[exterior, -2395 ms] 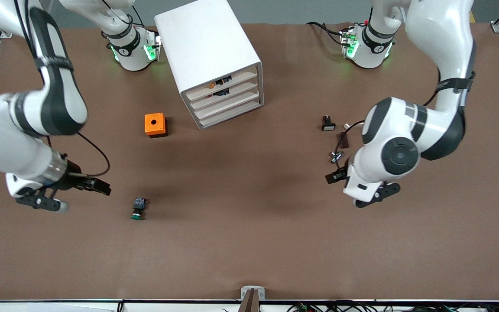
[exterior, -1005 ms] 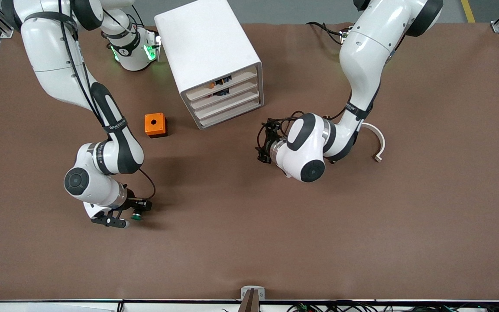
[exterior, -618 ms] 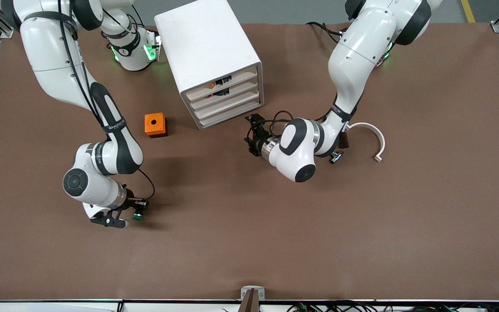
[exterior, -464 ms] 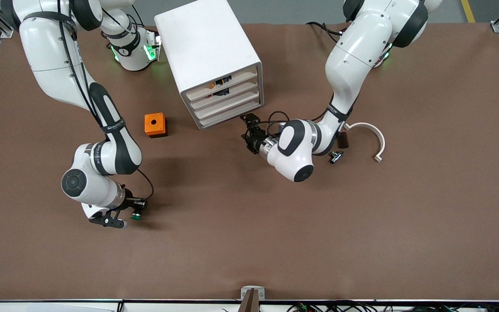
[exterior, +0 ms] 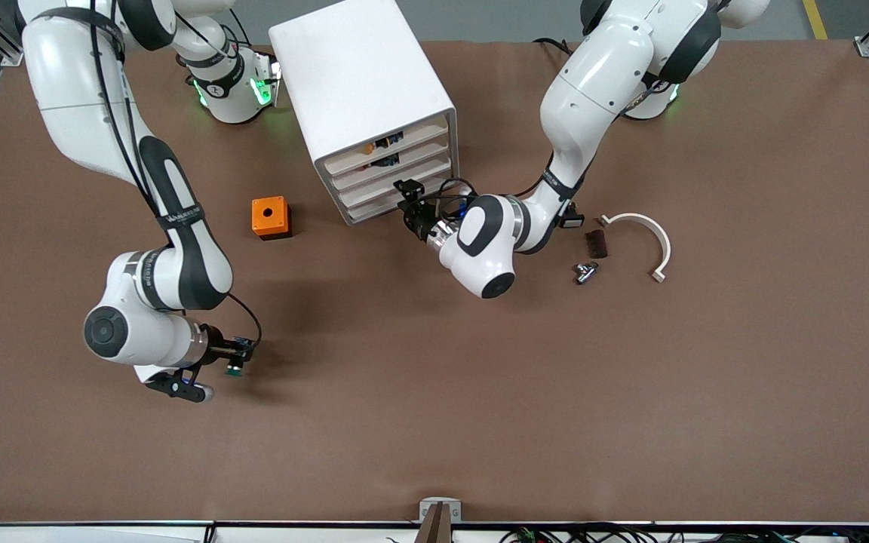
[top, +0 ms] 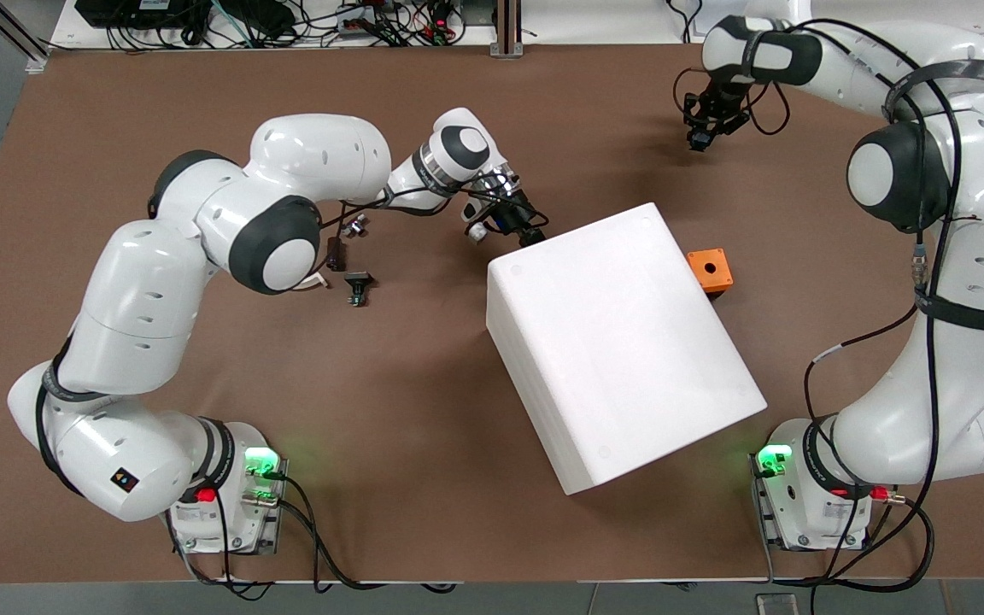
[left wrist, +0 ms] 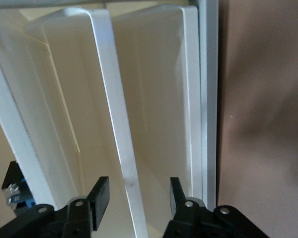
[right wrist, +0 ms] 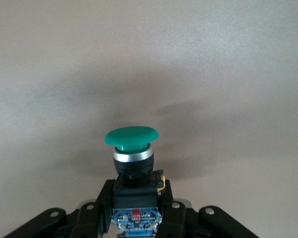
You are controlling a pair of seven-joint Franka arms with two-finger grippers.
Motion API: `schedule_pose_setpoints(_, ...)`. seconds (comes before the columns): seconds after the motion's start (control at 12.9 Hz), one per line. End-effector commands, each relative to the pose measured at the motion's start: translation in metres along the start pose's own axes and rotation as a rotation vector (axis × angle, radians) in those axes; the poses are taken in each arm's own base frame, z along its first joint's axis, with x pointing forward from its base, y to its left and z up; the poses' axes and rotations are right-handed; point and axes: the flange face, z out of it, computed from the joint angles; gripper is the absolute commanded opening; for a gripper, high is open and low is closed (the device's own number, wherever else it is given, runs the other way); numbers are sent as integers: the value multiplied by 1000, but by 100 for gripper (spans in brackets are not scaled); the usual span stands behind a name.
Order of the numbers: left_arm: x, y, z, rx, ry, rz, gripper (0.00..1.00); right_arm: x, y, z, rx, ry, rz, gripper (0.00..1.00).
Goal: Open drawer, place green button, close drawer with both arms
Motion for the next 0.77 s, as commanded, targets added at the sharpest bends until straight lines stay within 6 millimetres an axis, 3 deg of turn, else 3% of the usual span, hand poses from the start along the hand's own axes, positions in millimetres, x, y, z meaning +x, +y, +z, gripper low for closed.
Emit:
schedule_pose_setpoints(0.0,0,2,13,35,9,-32,45,-4,-11,-36,19,-30,92,0)
schedule_pose_setpoints(0.31,0,3,17,48,6,-52,2,-29,-37,-85,7,-61,250,0)
schedule_pose_setpoints(0.54,5,3,-2,53,45,-36,0,-57,-64,-112,-10,-76,344,0)
schedule_pose_setpoints(0.7,-3,3,-48,25,-11,-4,0,-76,-82,-125,-11,-100,420,0)
